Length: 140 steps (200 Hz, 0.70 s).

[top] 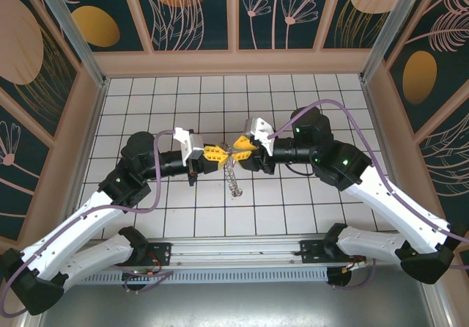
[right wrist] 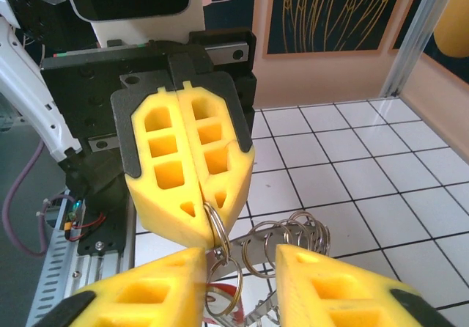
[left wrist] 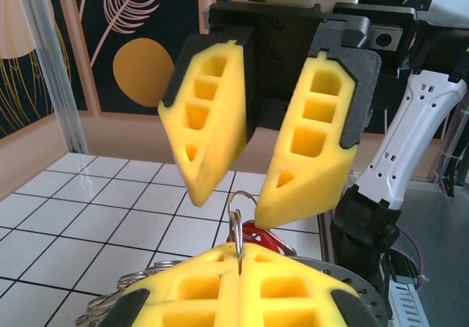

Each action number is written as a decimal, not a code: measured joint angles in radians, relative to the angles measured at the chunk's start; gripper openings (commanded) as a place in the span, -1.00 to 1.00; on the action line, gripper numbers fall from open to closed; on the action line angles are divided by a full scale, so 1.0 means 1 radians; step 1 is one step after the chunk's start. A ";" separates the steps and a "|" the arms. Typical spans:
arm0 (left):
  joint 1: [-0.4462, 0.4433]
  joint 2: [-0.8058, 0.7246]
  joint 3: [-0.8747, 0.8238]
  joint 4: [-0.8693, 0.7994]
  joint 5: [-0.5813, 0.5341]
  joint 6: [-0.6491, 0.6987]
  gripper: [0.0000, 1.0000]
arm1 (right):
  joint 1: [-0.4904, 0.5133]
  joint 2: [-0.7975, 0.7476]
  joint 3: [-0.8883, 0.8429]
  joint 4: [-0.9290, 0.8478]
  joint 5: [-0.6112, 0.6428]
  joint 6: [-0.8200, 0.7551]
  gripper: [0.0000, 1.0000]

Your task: Put the keys on the keyring

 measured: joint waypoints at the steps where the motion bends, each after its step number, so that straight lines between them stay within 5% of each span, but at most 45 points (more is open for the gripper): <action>1: 0.000 0.000 0.000 0.000 0.000 0.000 -1.00 | 0.000 0.000 0.000 0.000 0.000 0.001 -0.48; 97: 0.000 0.001 0.000 -0.007 -0.018 0.012 -1.00 | -0.031 0.000 -0.020 -0.013 -0.049 0.020 -0.99; 140: 0.000 0.002 0.000 -0.008 -0.018 0.014 -1.00 | -0.043 0.008 -0.022 -0.013 -0.072 0.018 -1.00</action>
